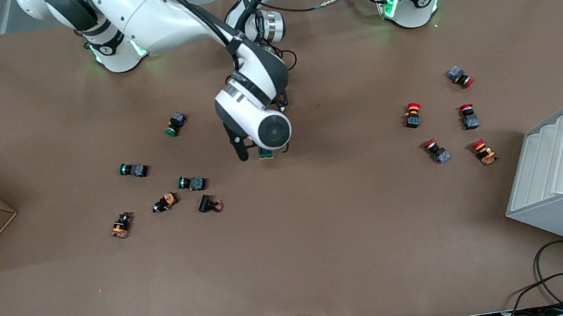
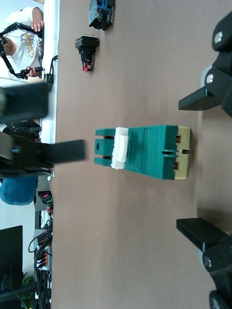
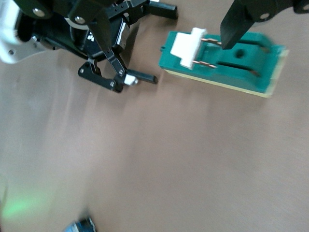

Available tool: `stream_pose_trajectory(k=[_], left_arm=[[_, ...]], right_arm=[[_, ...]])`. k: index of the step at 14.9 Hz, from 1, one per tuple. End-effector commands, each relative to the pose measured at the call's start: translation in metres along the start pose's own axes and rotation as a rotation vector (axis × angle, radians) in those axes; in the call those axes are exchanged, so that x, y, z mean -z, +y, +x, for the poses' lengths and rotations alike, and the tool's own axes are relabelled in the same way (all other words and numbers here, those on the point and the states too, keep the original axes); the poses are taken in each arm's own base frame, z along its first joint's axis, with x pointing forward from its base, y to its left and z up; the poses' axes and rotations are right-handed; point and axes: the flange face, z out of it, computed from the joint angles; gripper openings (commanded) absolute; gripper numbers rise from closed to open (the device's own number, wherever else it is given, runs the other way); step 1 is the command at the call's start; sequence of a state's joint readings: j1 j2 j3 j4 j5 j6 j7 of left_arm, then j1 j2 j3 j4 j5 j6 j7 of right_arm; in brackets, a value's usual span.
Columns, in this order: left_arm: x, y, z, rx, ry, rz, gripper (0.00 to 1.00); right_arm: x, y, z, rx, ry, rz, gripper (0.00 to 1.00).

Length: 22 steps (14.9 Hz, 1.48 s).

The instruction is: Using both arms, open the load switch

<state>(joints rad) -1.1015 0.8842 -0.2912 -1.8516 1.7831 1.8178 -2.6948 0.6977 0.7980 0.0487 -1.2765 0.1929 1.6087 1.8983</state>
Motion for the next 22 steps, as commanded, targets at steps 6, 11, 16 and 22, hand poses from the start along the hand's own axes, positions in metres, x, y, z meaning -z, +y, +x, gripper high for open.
stream_pose_trajectory(k=[6,11,16,22], left_arm=[[0.014,-0.002,-0.019,-0.012,-0.048,-0.011,0.98],[0.025,0.011,0.011,-0.082,-0.115,0.08,0.98],[0.027,0.035,0.057,-0.095,-0.2,0.15,0.98],[0.026,0.078,0.14,-0.051,-0.365,0.238,0.98]], right_arm=[[0.165,0.019,0.191,0.437,-0.031,0.17,1.0],[0.221,0.06,0.33,0.802,0.058,0.268,1.0],[0.249,0.134,0.477,1.164,0.166,0.295,1.0],[0.259,0.196,0.547,1.172,0.14,0.304,1.0]])
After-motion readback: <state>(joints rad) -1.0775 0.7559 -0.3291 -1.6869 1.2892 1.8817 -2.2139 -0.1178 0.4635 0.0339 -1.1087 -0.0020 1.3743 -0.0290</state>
